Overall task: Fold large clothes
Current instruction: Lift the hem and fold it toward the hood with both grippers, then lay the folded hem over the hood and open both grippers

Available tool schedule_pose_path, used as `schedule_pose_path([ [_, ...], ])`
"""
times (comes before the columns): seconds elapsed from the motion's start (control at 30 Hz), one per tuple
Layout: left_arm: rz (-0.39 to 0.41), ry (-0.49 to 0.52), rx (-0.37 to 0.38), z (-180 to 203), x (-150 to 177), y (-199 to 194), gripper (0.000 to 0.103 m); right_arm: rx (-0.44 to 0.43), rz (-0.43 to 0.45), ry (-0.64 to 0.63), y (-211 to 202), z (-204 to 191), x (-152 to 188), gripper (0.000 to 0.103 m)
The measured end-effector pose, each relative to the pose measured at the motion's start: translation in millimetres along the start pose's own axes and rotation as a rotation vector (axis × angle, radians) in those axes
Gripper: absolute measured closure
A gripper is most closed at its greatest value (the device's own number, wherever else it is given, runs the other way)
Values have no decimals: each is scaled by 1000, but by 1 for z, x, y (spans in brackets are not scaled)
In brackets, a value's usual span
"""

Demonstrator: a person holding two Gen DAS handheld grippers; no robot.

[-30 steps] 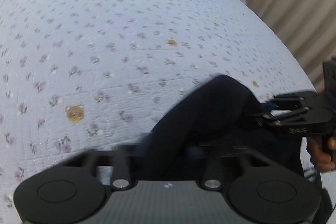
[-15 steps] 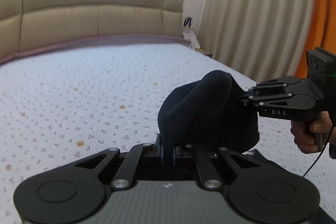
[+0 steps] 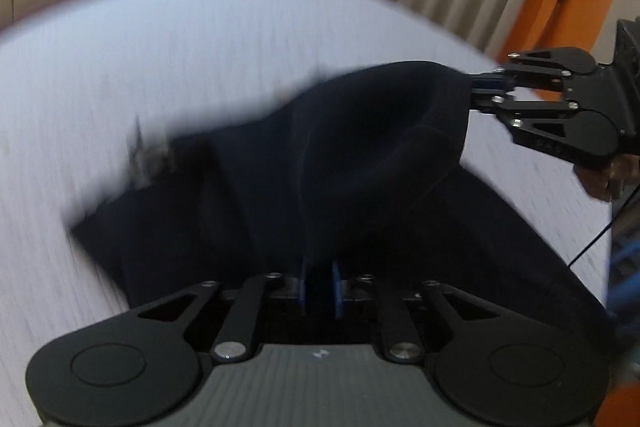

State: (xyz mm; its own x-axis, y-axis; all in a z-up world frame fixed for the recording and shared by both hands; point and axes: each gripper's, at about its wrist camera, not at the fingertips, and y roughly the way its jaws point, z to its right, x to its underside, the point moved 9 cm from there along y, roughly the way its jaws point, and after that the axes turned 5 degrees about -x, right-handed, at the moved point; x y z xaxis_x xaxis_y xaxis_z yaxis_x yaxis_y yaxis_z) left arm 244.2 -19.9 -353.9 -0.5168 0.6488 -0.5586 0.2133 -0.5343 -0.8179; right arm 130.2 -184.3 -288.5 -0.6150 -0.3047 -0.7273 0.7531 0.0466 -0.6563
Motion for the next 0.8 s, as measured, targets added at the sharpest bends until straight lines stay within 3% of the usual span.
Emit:
schedule_pose_path([
  [0.1, -80, -171, 4, -1, 49, -1, 77, -106, -170, 134, -13, -10, 50, 68],
  [0.2, -58, -372, 26, -4, 59, 2, 70, -142, -231, 364, -15, 6, 70, 44],
  [0.23, -43, -416, 34, -3, 58, 7, 63, -152, -224, 445, -16, 12, 75, 34],
  [0.3, 6, -481, 31, -8, 45, 20, 52, -153, -208, 651, -3, 36, 80, 25],
  [0.37, 50, -591, 50, -9, 38, 35, 39, -172, -189, 858, 23, 55, 79, 25],
  [0.4, 65, -655, 60, -12, 34, 47, 39, -179, -183, 960, 33, 65, 84, 25],
  [0.5, 76, -758, 66, -19, 28, 89, 39, -221, -182, 1194, 59, 82, 100, 25],
  [0.6, 81, -789, 65, -19, 22, 113, 42, -260, -210, 1275, 74, 76, 112, 24],
  [0.63, 77, -795, 63, -18, 20, 119, 49, -282, -213, 1301, 79, 73, 114, 24],
  [0.67, 66, -800, 65, -17, 20, 126, 68, -306, -216, 1320, 81, 69, 111, 24],
  [0.7, 55, -804, 67, -21, 20, 129, 80, -326, -214, 1332, 85, 66, 110, 24],
  [0.73, 62, -808, 65, -21, 19, 130, 90, -333, -202, 1335, 89, 65, 106, 34],
  [0.77, 84, -804, 62, -21, 17, 126, 92, -333, -184, 1328, 88, 63, 101, 49],
  [0.8, 115, -792, 59, -21, 13, 119, 92, -338, -176, 1307, 83, 61, 94, 89],
])
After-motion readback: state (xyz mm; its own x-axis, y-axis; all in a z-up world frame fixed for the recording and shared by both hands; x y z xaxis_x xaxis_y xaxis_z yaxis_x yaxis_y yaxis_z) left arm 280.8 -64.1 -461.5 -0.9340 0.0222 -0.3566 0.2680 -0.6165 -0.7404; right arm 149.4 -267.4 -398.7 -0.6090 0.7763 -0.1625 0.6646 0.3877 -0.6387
